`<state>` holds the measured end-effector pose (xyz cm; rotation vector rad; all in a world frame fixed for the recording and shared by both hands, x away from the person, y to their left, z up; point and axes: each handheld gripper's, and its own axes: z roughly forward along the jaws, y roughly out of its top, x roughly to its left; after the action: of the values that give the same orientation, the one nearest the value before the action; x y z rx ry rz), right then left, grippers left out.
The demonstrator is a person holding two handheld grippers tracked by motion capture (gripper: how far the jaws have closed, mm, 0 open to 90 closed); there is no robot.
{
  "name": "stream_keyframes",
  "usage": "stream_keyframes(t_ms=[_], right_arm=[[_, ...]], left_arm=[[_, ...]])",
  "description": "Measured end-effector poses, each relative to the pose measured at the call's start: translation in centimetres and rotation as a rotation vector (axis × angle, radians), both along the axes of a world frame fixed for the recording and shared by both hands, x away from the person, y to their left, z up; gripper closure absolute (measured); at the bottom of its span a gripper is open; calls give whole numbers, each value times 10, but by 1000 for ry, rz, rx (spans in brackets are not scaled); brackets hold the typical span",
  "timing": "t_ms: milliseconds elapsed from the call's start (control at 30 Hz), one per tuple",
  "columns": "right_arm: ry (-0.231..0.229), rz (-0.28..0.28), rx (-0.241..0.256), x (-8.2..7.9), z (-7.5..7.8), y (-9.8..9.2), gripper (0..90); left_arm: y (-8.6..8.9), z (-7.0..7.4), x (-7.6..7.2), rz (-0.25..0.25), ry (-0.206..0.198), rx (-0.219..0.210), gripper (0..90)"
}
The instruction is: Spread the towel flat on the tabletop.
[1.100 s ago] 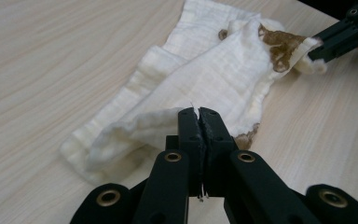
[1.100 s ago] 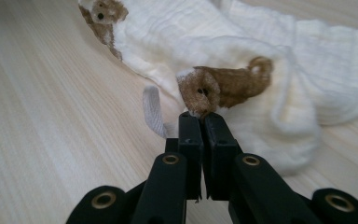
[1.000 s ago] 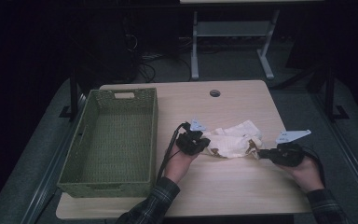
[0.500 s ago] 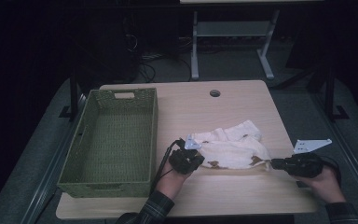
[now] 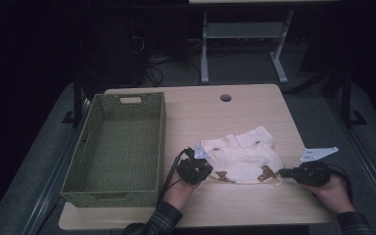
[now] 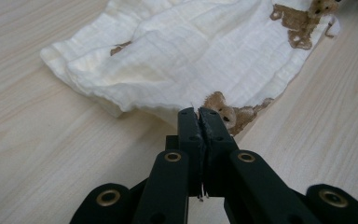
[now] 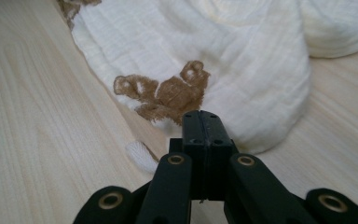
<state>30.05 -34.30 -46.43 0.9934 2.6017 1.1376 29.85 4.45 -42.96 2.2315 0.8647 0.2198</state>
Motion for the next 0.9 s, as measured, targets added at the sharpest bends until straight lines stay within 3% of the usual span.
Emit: stream_keyframes(t_ms=[100, 200, 500, 700, 800, 900], right_arm=[[11, 20, -38, 0, -4, 4, 898], [20, 26, -44, -5, -4, 2, 899], [48, 45, -43, -26, -3, -15, 898], [67, 49, -29, -39, -3, -27, 898], [54, 44, -26, -39, -1, -28, 856], [27, 32, -17, -31, 5, -26, 822]], left_arm=[[0, -2, 0, 0, 6, 1, 880], [0, -5, -1, -4, 16, 0, 880], [4, -18, -17, -24, 72, 34, 879], [8, -18, -28, -17, 87, 46, 876], [6, -13, -28, 2, 48, 6, 783], [4, -7, -19, 22, 20, -7, 722]])
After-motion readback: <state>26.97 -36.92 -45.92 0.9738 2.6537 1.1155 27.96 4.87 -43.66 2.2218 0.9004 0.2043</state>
